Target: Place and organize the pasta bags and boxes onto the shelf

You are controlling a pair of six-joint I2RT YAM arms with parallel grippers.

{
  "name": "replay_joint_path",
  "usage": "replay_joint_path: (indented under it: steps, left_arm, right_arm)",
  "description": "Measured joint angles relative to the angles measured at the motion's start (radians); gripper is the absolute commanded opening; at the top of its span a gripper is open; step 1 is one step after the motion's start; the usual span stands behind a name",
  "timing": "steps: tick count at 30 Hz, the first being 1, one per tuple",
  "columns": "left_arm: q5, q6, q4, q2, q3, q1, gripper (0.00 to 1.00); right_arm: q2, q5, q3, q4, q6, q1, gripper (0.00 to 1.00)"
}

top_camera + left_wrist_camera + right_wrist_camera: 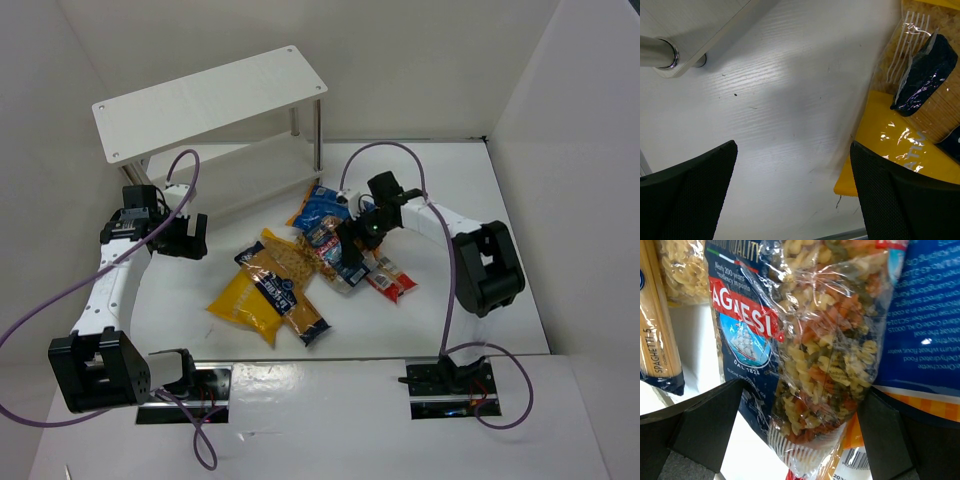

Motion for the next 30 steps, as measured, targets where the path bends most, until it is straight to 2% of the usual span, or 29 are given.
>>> replay_joint_path:
  steps: [3,4,5,6,7,8,10,14,18,19,24,30]
  left_arm:
    - [0.000,0.000,0.000,0.000,0.000,0.000,0.99]
    - [0.000,0.000,0.000,0.000,0.000,0.000,0.99]
    - [0.000,0.000,0.000,0.000,0.000,0.000,0.99]
    - [0.000,0.000,0.000,0.000,0.000,0.000,0.99]
    - [0.000,0.000,0.000,0.000,0.000,0.000,0.99]
    - [0.000,0.000,0.000,0.000,0.000,0.000,0.99]
    - [-0.001,0.000,0.000,0.000,0.000,0.000,0.99]
    - [-0.001,0.001,0.000,0.000,0.000,0.000,0.91]
    - [0.000,0.002,0.000,0.000,0.000,0.000,0.76]
    - [0.000,0.003,0.000,0.000,0.000,0.000,0.69]
    - [-0.001,0.018,0.000,0.000,0.000,0.000,0.45]
    - [0.001,0.018,-0.001,0.000,0.000,0.000,0.45]
  right_arm:
    - [0.016,-0.006,0.010,-0.005,-0.017,0.012,0.99]
    - [0.024,-0.006,0.015,-0.007,-0.021,0.021,0.95]
    - [0.035,-0.006,0.021,-0.009,-0.026,0.031,0.83]
    - [0.047,-0.008,0.027,-0.012,-0.033,0.042,0.67]
    - [0.061,-0.014,0.038,-0.018,-0.037,0.054,0.23]
    - [0.077,-0.024,0.055,-0.028,-0.045,0.064,0.01]
    - [0.108,-0.056,0.102,-0.054,-0.043,0.081,0.00]
    - [0.135,-0.068,0.139,-0.056,-0.055,0.130,0.00]
    - [0.109,-0.034,0.137,-0.063,-0.056,0.161,0.00]
    - [0.099,-0.027,0.137,-0.068,-0.058,0.165,0.00]
    - [0.072,-0.029,0.154,-0.109,-0.064,0.168,0.00]
    - [0.072,-0.066,0.223,-0.166,-0.071,0.169,0.00]
